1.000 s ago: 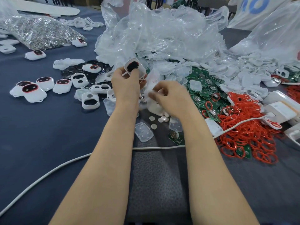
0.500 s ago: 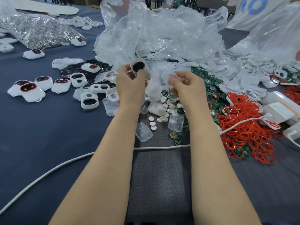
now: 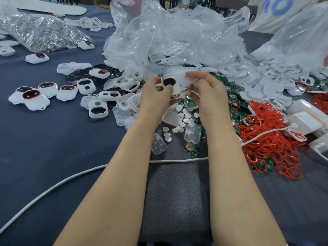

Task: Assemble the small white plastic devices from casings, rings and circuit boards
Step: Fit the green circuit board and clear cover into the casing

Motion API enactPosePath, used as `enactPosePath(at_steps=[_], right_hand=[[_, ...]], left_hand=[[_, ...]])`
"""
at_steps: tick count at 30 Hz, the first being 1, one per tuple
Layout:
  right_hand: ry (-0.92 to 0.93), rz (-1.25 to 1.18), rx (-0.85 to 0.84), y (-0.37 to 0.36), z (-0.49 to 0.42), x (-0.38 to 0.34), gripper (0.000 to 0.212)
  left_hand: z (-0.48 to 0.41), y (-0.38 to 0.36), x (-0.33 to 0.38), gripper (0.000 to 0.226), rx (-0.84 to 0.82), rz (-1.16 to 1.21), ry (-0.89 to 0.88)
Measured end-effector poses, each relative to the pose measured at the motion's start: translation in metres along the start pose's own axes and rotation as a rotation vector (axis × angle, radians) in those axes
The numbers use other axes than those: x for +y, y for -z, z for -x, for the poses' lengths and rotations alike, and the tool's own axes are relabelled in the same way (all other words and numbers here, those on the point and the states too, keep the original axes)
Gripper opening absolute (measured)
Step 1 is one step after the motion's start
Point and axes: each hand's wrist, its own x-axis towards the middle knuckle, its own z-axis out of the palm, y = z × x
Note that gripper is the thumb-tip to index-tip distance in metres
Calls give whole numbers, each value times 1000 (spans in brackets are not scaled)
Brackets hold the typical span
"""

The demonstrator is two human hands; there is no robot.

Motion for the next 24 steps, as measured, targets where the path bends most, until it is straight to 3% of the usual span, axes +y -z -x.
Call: enactPosePath(at_steps=[6,8,10,14,19,24], right_hand=[[73,199,18,0,2,3,35],[110,243,18,1,2,4,42],[130,234,20,1,2,5,48],[100,191,24,-1,1,5,39],[70,129,72,0,1,6,10],[45,125,142,1,-1,9,21]], left_hand=[[-2,1,-1,15,-2,-11,3],[-3,1,-2,16,-5,-27,-10],[-4,2,-3,17,-14,-44,-20],[-5,3,-4,18,-25,-60,-31],[-5,3,-5,18,-16,-69,-40],[-6,3,-7,19,-13,-99,-52]])
